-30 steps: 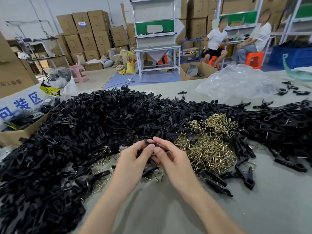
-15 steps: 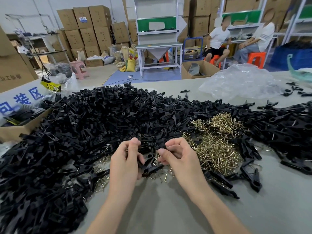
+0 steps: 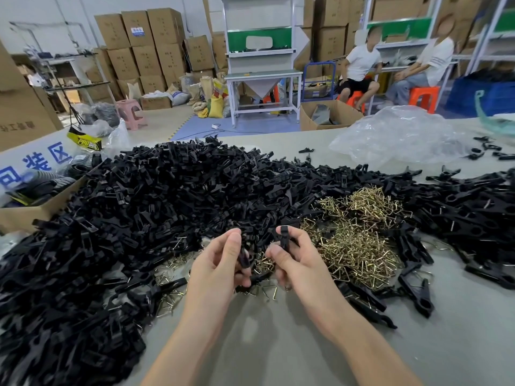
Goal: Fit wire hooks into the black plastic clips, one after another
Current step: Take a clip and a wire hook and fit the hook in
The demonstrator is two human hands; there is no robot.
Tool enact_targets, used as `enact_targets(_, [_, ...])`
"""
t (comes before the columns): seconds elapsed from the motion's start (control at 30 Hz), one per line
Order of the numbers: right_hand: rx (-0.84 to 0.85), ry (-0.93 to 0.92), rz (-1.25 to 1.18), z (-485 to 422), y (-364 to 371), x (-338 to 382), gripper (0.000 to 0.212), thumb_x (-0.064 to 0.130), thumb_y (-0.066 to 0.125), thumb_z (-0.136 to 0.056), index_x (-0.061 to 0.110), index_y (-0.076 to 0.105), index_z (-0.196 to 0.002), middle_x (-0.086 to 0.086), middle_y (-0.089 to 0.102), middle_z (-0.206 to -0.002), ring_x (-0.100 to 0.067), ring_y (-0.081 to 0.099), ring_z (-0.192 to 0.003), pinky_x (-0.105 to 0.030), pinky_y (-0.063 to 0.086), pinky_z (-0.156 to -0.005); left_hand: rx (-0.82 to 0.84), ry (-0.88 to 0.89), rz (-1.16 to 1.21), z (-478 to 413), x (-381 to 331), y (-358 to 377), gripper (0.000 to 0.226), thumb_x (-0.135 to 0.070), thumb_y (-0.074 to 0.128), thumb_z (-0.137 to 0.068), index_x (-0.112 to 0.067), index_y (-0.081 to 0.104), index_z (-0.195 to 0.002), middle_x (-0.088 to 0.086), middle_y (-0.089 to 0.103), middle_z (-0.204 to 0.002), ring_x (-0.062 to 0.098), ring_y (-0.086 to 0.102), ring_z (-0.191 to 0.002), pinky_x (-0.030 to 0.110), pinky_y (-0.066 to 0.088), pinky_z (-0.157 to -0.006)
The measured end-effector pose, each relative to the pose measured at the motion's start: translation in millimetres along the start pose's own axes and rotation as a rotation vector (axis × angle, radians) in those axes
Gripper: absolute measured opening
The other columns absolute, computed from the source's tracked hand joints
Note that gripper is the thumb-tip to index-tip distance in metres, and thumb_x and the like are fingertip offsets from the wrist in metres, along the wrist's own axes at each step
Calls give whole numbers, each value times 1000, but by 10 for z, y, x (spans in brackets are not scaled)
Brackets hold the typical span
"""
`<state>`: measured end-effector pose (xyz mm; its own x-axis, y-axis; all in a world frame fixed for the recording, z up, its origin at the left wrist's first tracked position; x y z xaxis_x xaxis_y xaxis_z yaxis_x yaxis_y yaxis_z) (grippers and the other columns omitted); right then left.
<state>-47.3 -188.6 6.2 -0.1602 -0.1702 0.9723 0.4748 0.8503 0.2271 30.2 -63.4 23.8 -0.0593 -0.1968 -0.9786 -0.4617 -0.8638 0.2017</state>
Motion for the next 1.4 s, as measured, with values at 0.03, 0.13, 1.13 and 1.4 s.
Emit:
enact_targets(0.03, [8,8,6,-8,-3,-17,28,11,55,-103,30,55,-125,9,65,-82,-5,48,-55,-15,42,-52,17,-7,-12,11,9,3,35,-50,62,-81,-30,74,-108,0,61,-69,12,57,-58,25,50,-52])
enact_targets(0.13, [9,54,-66,-39,-1,-71,28,17,52,-105,36,66,-120,9,54,-74,-5,42,-56,-20,37,-55,66,-32,-11,51,22,42,31,-49,60,-81,-35,76,-104,0,55,-61,14,52,-53,23,46,-50])
enact_targets(1.13, [-31,-34,-22,-9,-57,9,39,36,81,-76,31,70,-114,0,77,-107,-20,73,-100,-28,58,-82,70,162,-217,99,-43,82,31,-7,47,-103,-29,60,-121,-3,76,-96,11,72,-85,19,55,-74])
enact_targets(1.4, [-37,-124,112,30,-40,86,32,11,79,-85,34,71,-107,3,75,-100,-10,72,-89,-25,58,-79,25,240,-432,87,-48,53,23,-21,60,-98,-40,68,-107,-14,68,-100,1,64,-91,27,53,-85])
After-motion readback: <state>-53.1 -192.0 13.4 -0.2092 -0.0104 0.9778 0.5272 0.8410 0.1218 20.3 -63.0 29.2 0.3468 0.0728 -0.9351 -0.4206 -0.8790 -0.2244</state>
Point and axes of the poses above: each hand's wrist, its own z-axis away from the middle knuckle, its own y-axis out of the palm, x = y × z, the point moved 2 cm from there along -z, towards the middle knuckle
